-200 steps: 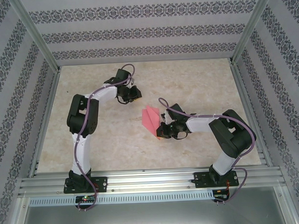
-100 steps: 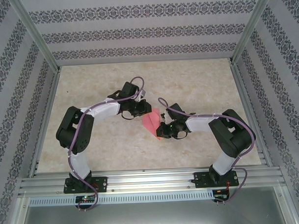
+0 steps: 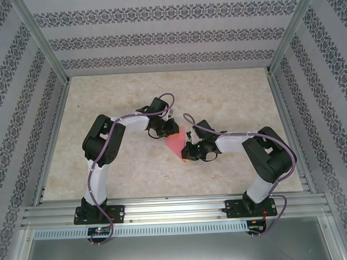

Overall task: Fold a paper plane with a square sheet of paper (fold left side to right side)
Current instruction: Fourth fold the wing at the center of the table.

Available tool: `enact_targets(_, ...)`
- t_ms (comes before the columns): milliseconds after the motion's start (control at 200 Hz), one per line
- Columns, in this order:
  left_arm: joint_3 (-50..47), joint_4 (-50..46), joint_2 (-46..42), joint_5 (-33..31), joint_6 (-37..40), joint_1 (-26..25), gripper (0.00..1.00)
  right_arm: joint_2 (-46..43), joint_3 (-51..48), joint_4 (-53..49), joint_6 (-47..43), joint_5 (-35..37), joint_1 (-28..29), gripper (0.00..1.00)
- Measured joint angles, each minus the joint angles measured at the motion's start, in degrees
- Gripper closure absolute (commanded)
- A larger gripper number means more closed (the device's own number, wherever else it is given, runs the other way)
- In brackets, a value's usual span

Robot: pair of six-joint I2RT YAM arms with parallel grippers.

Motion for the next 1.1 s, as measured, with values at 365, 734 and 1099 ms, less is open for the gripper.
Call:
enact_targets(365, 0.5, -1.1, 0.2, -1.0, 0.3, -0.1, 0.84, -1.8, 0.0, -1.8, -0.3, 2.7, 0.3, 0.9)
enact_targets(734, 0.5, -1.1, 0.2, -1.1, 0.2, -0.1, 0.84, -12.5, 1.2, -8.4, 4.0, 8.2, 0.3, 0.86)
enact_targets(1099, 0.5, -1.1, 0.2, -1.1, 0.2, -0.1, 0.85, -10.1, 2.0, 0.4, 19.5, 16.7, 4.2, 0.88)
